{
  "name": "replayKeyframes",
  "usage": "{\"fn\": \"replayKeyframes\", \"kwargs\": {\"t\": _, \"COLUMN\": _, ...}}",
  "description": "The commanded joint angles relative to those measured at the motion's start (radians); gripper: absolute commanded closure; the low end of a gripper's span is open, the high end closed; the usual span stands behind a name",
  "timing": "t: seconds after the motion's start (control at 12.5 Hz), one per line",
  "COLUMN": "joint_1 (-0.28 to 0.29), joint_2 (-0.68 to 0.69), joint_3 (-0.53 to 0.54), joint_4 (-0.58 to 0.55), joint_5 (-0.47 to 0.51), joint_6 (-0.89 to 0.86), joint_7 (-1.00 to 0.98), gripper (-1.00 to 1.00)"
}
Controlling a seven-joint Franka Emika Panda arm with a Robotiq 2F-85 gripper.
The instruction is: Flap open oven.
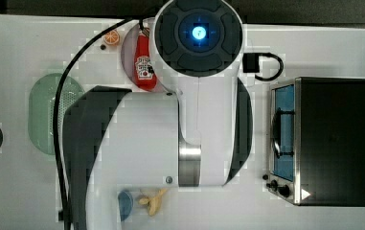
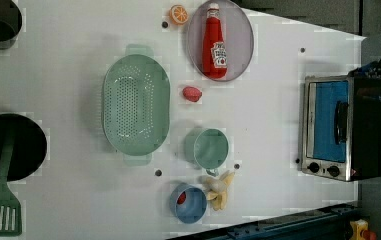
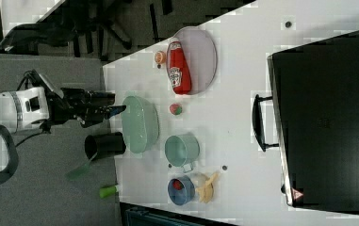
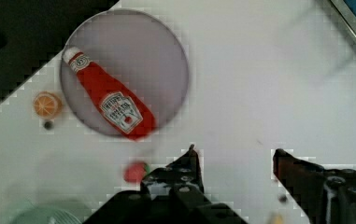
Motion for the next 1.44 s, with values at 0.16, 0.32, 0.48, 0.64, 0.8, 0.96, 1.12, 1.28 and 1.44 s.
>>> {"fn": "replayKeyframes", "kwargs": {"t": 0.16, "joint_1": -0.021, "joint_2": -0.377, "joint_3": -0.045, "joint_4": -0.174, "joint_5": -0.019, "joint_6": -0.195, "joint_7": 0.063, "gripper": -0.80}}
{"fn": "replayKeyframes", "kwargs": {"t": 0.32, "joint_1": -0.021, "joint_2": -0.377, "joint_3": -0.045, "joint_4": -0.174, "joint_5": -0.019, "joint_6": -0.195, "joint_7": 0.063, "gripper": -1.00}}
{"fn": "replayKeyframes", "kwargs": {"t": 0.48, "joint_1": -0.021, "joint_2": -0.377, "joint_3": -0.045, "joint_4": -0.174, "joint_5": -0.019, "joint_6": -0.195, "joint_7": 0.063, "gripper": -0.90}}
{"fn": "replayKeyframes", "kwargs": {"t": 0.64, "joint_1": -0.021, "joint_2": -0.377, "joint_3": -0.045, "joint_4": -0.175, "joint_5": -0.019, "joint_6": -0.195, "joint_7": 0.063, "gripper": -0.39}}
{"fn": "replayKeyframes", "kwargs": {"t": 0.8, "joint_1": -0.021, "joint_2": -0.377, "joint_3": -0.046, "joint_4": -0.176, "joint_5": -0.019, "joint_6": -0.196, "joint_7": 0.063, "gripper": 0.09}}
{"fn": "replayKeyframes", "kwargs": {"t": 0.96, "joint_1": -0.023, "joint_2": -0.375, "joint_3": -0.047, "joint_4": -0.181, "joint_5": -0.020, "joint_6": -0.196, "joint_7": 0.063, "gripper": 0.55}}
{"fn": "replayKeyframes", "kwargs": {"t": 1.12, "joint_1": -0.025, "joint_2": -0.373, "joint_3": -0.052, "joint_4": -0.200, "joint_5": -0.021, "joint_6": -0.196, "joint_7": 0.056, "gripper": 0.65}}
{"fn": "replayKeyframes", "kwargs": {"t": 1.28, "joint_1": -0.027, "joint_2": -0.373, "joint_3": -0.063, "joint_4": -0.235, "joint_5": -0.027, "joint_6": -0.193, "joint_7": -0.052, "gripper": 0.65}}
{"fn": "replayKeyframes", "kwargs": {"t": 1.44, "joint_1": -0.032, "joint_2": -0.372, "joint_3": -0.082, "joint_4": -0.275, "joint_5": -0.056, "joint_6": -0.169, "joint_7": -0.233, "gripper": 0.65}}
